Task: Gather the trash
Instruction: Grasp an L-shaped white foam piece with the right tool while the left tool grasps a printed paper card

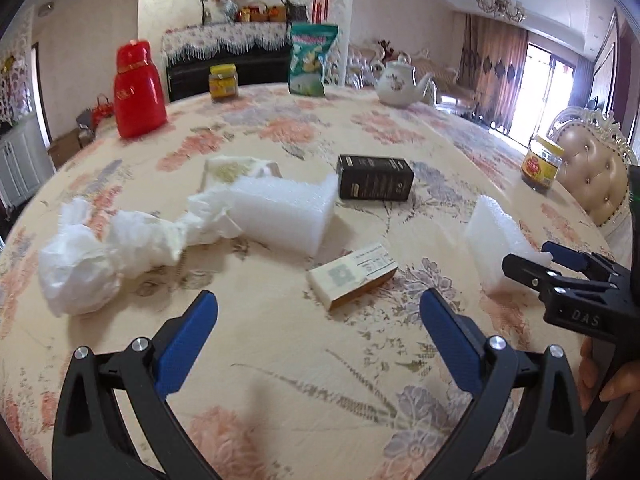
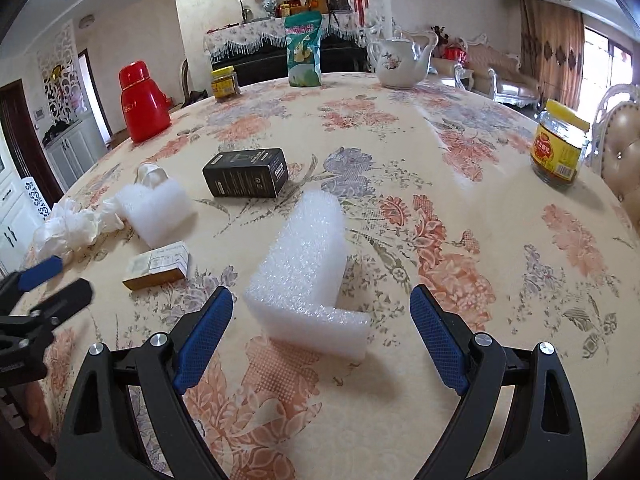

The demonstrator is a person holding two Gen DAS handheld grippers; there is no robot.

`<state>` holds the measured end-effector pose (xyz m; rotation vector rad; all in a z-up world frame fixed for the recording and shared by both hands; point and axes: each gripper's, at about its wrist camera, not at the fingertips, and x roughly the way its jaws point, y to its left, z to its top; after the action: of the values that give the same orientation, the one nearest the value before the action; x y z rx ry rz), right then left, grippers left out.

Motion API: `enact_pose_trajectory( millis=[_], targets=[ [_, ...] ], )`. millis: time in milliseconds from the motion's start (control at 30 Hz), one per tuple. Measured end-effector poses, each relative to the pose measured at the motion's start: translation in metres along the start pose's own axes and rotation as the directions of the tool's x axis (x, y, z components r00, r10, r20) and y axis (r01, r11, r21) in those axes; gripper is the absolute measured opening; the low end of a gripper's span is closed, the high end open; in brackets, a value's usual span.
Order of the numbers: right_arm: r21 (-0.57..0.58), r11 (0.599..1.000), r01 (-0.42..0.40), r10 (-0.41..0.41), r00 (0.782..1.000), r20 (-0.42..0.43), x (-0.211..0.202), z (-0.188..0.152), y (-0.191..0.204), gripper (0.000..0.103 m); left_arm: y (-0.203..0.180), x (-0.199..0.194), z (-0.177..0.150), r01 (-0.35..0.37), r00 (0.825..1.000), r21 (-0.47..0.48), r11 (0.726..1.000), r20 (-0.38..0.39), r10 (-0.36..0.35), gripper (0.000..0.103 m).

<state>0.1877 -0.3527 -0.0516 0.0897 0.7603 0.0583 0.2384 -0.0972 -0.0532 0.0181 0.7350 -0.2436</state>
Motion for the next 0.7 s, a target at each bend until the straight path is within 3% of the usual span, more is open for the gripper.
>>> enact_pose_trajectory(
  millis=[167,233,267,500,600,700],
  targets=[
    [0.007,1.0,-0.021,0.021,0.999,-0.027,0.004,0.002,-0.001,0.083,-0.008,0.026,0.01,0.02,0.998,0.01,1.0,-0.065,-0.02,0.097],
    [0.009,1.0,-0.025,0.025,0.999,-0.033,0.005,0.002,-0.001,0.07,-0.012,0.036,0.015,0.016,0.996,0.024,1.0,-0.084,-0.014,0.097],
    [0.015,1.0,-0.026,0.026,0.999,-0.032,0.005,0.002,-0.002,0.056,-0.014,0.042,0.017,0.015,0.995,0.029,0.999,-0.097,-0.012,0.097],
    [0.033,0.999,-0.043,0.043,0.999,0.005,-0.004,0.0,-0.006,0.054,-0.027,0.075,0.026,0.016,0.983,0.111,0.994,-0.183,0.004,0.088],
    [0.024,0.999,-0.041,0.041,0.999,0.006,-0.004,0.0,-0.004,0.054,-0.033,0.085,0.023,0.034,0.977,0.15,0.988,-0.214,-0.001,0.072],
    [0.033,0.999,-0.044,0.044,0.999,0.004,-0.004,0.0,-0.006,0.054,-0.035,0.083,0.02,0.044,0.978,0.161,0.986,-0.208,-0.009,0.07]
  ],
)
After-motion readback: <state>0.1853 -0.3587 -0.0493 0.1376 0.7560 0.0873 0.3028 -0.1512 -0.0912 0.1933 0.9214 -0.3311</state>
